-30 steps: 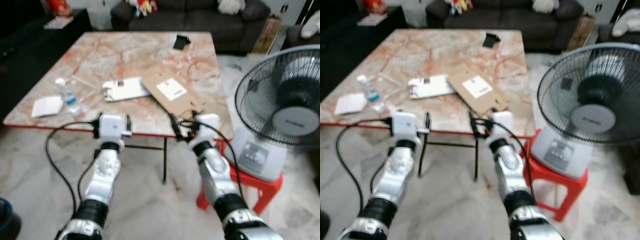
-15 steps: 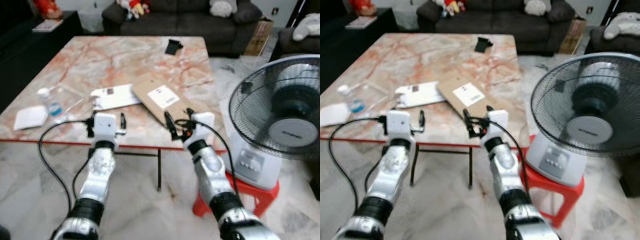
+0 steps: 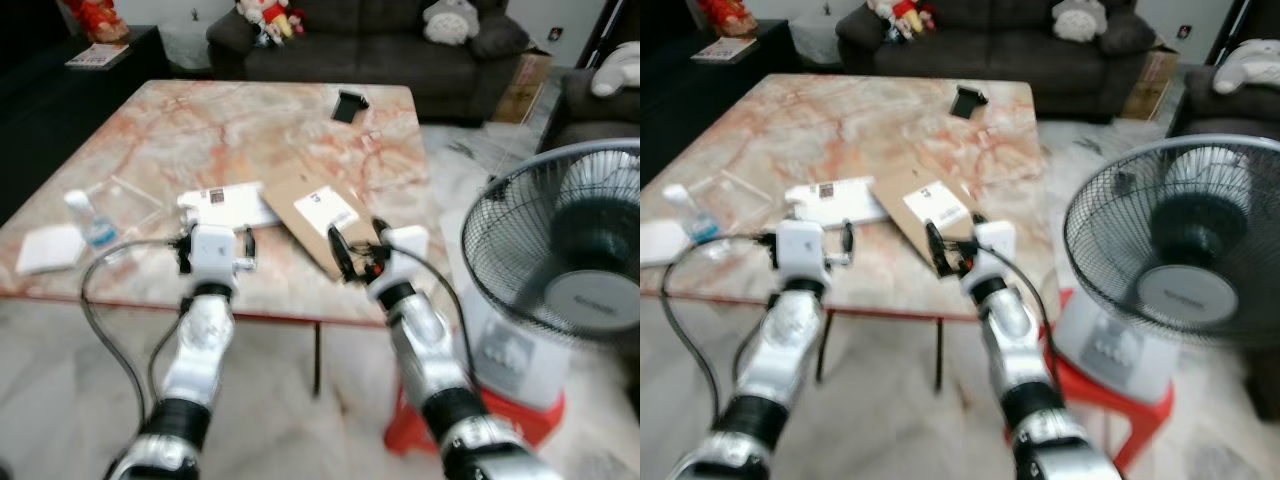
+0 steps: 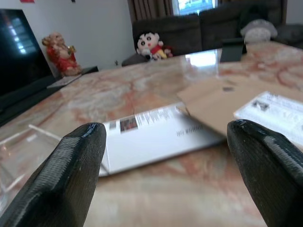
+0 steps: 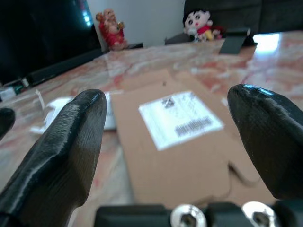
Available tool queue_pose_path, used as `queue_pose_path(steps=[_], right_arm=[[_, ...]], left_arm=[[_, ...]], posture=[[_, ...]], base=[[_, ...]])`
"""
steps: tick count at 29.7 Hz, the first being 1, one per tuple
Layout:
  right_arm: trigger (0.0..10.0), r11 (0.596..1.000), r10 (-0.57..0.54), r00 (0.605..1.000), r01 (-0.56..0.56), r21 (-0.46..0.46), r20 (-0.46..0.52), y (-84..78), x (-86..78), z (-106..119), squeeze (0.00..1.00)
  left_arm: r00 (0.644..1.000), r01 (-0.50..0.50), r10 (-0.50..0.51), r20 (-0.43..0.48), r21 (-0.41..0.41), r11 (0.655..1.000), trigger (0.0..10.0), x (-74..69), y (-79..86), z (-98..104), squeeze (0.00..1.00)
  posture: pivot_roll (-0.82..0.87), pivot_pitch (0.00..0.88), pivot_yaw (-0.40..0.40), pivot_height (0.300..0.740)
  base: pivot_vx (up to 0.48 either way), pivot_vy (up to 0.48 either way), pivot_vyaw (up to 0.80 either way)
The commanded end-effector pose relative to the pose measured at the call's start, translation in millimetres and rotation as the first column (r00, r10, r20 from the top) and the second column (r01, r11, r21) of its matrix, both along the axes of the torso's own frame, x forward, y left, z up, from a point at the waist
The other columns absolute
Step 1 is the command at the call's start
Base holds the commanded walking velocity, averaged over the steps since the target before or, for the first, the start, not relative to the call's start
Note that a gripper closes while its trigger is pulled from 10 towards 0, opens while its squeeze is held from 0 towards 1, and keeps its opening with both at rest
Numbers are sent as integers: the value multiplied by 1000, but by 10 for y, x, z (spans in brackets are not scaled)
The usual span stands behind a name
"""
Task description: Picking trash to rubbish bin
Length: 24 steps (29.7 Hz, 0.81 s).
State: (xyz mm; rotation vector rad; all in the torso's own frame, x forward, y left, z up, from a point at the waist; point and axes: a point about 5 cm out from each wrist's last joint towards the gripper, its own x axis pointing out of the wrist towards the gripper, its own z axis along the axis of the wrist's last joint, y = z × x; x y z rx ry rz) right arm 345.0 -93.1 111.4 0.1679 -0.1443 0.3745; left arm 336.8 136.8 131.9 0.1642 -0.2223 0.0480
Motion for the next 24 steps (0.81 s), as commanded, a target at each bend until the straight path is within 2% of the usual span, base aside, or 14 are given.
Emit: queue_pose_path(steps=[1, 24], right_arm=[[10000, 1000, 20, 1000, -20, 5, 23, 90, 15, 67, 0], [10000, 1000, 30, 999, -30, 9, 22, 91, 8, 65, 0]], left_arm=[[1000, -25, 25, 6, 3, 1000, 10000, 14, 86, 36, 0], [1000, -22, 22, -1, 1, 1000, 10000, 5, 80, 23, 0]], posture=[[20, 65, -2, 740], [20, 69, -2, 740]], base=[[330, 0, 0], [332, 0, 0]])
